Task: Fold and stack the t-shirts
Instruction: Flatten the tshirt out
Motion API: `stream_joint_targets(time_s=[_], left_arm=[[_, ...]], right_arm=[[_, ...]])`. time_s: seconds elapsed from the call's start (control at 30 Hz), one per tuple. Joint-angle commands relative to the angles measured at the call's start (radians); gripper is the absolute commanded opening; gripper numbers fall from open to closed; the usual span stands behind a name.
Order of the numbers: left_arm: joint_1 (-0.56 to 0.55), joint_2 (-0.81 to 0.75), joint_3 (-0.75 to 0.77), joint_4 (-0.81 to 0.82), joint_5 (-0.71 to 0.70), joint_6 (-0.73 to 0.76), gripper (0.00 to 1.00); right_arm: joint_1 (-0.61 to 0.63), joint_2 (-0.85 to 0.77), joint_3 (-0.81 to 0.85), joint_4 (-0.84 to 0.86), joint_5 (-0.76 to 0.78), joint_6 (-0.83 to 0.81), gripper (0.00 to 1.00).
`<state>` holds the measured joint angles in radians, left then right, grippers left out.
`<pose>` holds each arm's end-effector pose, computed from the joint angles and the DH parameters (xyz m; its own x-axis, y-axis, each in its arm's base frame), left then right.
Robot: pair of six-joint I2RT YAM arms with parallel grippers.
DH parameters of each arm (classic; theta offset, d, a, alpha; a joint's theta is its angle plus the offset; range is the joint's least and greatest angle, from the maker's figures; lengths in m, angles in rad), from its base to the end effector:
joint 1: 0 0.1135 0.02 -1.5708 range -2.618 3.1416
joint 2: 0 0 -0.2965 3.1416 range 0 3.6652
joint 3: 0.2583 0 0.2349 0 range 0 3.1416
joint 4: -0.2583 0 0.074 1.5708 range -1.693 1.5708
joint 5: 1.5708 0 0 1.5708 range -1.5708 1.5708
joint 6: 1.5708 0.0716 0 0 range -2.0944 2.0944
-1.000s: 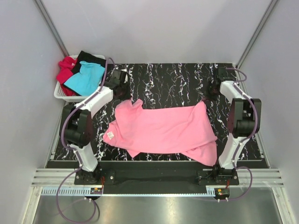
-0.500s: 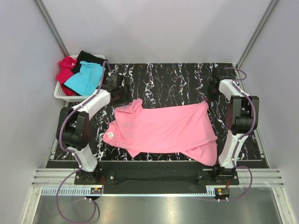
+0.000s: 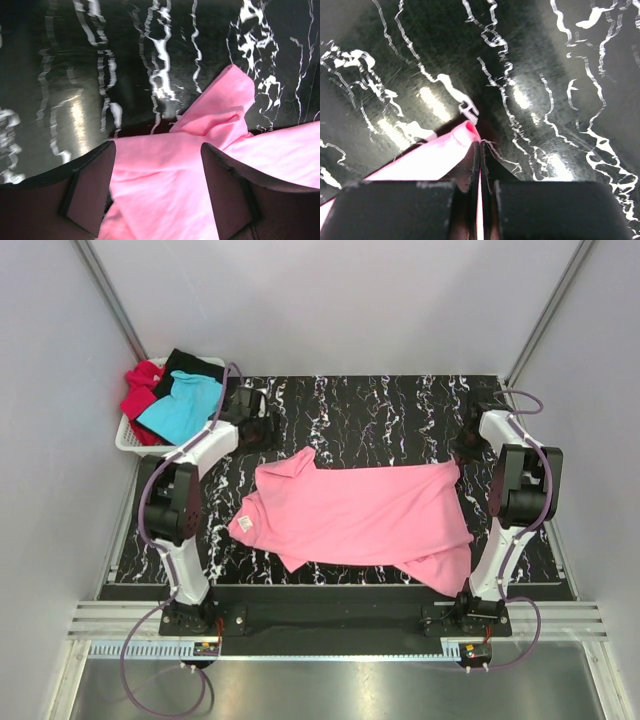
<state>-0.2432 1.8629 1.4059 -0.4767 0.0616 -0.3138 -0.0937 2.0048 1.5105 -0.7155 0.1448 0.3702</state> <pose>0.4087 -0.1059 0.2341 -0.8272 -0.1122 -0.5505 0.0216 0.9728 -0.2307 0.4214 -0.0500 0.1921 -0.8165 0.4363 -0.3781 0.4706 0.8823 0.0019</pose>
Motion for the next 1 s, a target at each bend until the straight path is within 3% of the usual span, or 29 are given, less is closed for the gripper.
stream_joint_targets(time_s=[0.0,0.13,0.2,0.23,0.27,0.33,0.37,0.53,0.6,0.77,0.9,0.97], left_arm=[[-0.008,0.06,0.05,0.024,0.063,0.042,0.72],[-0.036,0.088,0.065,0.024,0.107,0.053,0.68],[-0.057,0.097,0.071,0.02,0.1,0.079,0.68],[-0.079,0.105,0.074,0.02,0.08,0.082,0.68],[-0.087,0.108,0.076,0.016,0.072,0.085,0.68],[-0.1,0.116,0.077,0.015,0.057,0.076,0.65],[-0.102,0.122,0.076,0.015,0.06,0.067,0.58],[-0.151,0.122,0.071,0.015,0.029,0.079,0.3],[-0.174,0.108,0.067,0.015,0.006,0.088,0.24],[-0.257,0.067,-0.007,0.018,-0.083,0.049,0.21],[-0.301,0.078,-0.036,0.023,-0.166,0.016,0.0],[-0.311,0.067,-0.038,0.021,-0.19,0.004,0.0]], right_arm=[[0.003,0.006,0.027,-0.01,-0.033,-0.008,0.0],[0.003,-0.004,0.066,-0.012,-0.079,-0.024,0.03],[0.003,-0.009,0.085,-0.015,-0.09,-0.045,0.21],[0.003,-0.015,0.103,-0.019,-0.102,-0.051,0.41],[0.003,-0.018,0.111,-0.021,-0.1,-0.063,0.51],[0.003,-0.024,0.148,-0.044,-0.09,-0.071,0.61],[0.003,-0.023,0.161,-0.056,-0.088,-0.073,0.65],[0.006,-0.055,0.212,-0.093,-0.241,-0.057,0.66],[0.015,-0.067,0.211,-0.088,-0.27,-0.044,0.67],[0.018,-0.072,0.206,-0.076,-0.286,-0.019,0.67],[0.018,-0.064,0.188,-0.075,-0.287,-0.011,0.66],[0.018,-0.063,0.177,-0.076,-0.284,-0.014,0.66]])
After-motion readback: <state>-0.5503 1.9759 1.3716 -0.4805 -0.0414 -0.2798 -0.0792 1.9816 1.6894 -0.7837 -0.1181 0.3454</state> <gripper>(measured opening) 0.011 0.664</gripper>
